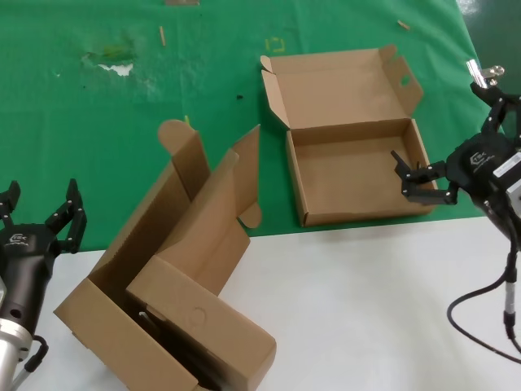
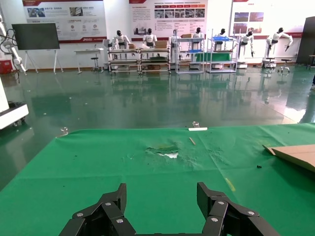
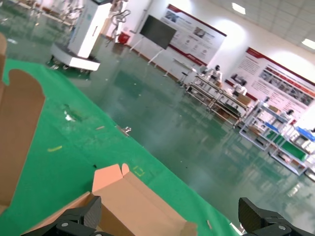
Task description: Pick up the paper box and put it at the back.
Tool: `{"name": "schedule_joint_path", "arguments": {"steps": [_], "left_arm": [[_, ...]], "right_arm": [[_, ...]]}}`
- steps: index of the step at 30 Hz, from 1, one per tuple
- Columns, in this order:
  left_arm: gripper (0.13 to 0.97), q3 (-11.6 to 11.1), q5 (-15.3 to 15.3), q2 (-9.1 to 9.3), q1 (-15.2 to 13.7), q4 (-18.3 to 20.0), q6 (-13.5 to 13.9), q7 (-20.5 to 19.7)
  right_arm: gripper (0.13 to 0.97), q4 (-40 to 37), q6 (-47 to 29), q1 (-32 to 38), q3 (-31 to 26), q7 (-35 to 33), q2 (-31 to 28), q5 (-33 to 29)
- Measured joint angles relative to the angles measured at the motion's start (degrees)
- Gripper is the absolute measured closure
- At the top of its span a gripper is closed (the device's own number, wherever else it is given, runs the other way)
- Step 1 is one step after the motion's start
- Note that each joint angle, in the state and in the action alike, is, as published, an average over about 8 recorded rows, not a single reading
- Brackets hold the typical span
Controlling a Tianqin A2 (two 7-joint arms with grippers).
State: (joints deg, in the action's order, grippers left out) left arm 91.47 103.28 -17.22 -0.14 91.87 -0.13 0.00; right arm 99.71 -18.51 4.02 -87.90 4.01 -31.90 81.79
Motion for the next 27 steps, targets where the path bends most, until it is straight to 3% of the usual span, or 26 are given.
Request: {"name": "schedule_joint_path", "arguments": {"steps": [27], "left_arm": [[0.724,0.12,-0.09,0.02,0.08,-0.12,0.07,0.00]], "right_arm": [[0.129,-4.67,10.75,-2.33,-2.19,-2.33,8.54,12.39]]}}
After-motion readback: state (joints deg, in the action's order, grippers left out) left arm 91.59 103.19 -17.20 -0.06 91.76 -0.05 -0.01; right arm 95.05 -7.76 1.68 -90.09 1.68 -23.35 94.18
